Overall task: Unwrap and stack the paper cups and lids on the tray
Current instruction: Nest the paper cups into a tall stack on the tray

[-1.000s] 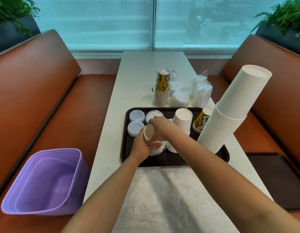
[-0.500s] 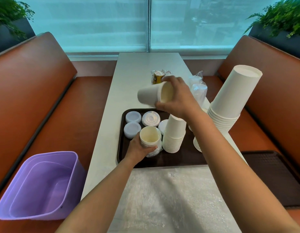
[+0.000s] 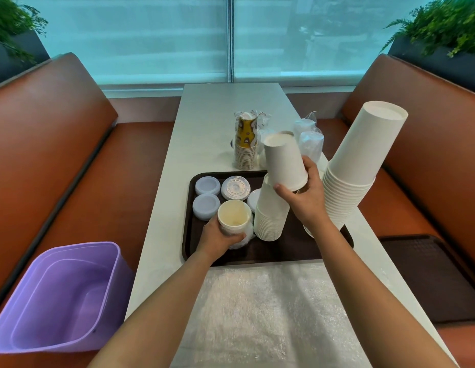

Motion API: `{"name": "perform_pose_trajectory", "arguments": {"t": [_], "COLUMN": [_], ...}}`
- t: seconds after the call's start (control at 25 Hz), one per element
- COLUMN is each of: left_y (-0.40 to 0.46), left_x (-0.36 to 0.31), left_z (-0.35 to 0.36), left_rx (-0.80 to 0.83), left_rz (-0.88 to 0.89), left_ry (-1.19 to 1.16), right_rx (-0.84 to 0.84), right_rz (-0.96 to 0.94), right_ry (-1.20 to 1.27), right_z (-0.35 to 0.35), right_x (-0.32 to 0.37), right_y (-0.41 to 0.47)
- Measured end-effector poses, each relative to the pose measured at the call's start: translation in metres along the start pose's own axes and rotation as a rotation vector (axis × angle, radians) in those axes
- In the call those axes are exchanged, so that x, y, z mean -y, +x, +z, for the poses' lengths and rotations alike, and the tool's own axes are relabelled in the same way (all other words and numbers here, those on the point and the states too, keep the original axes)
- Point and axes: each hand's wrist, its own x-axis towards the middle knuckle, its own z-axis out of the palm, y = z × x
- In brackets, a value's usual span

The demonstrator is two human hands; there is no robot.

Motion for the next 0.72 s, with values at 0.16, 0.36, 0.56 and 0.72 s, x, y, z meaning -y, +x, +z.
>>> {"name": "perform_pose_trajectory", "arguments": {"t": [0.16,0.36,0.56,0.72], "left_y": [0.001,0.002,0.001,0.0], "left_x": [0.005,0.006,0.007,0.01], "left_z": [0.002,0.004,0.006,0.007], "left_rx": [0.008,0.009,0.011,-0.039], "left_rz": [-0.008,-0.013,-0.048,-0.07], "left_ry": [-0.009,-0.002,0.025,0.033], "right_rx": [-0.007,0.127,0.113,0.099], "right_rz": [0.125,0.19,0.25,0.245], "right_ry": [0.017,-0.156,-0.2,-0.19], "right_z": [0.004,0.009,0.016,0.012], "right_x": [-0.014,-0.03,-0.054,-0.06], "right_y": [-0.01,-0.004,-0.014,-0.005]}}
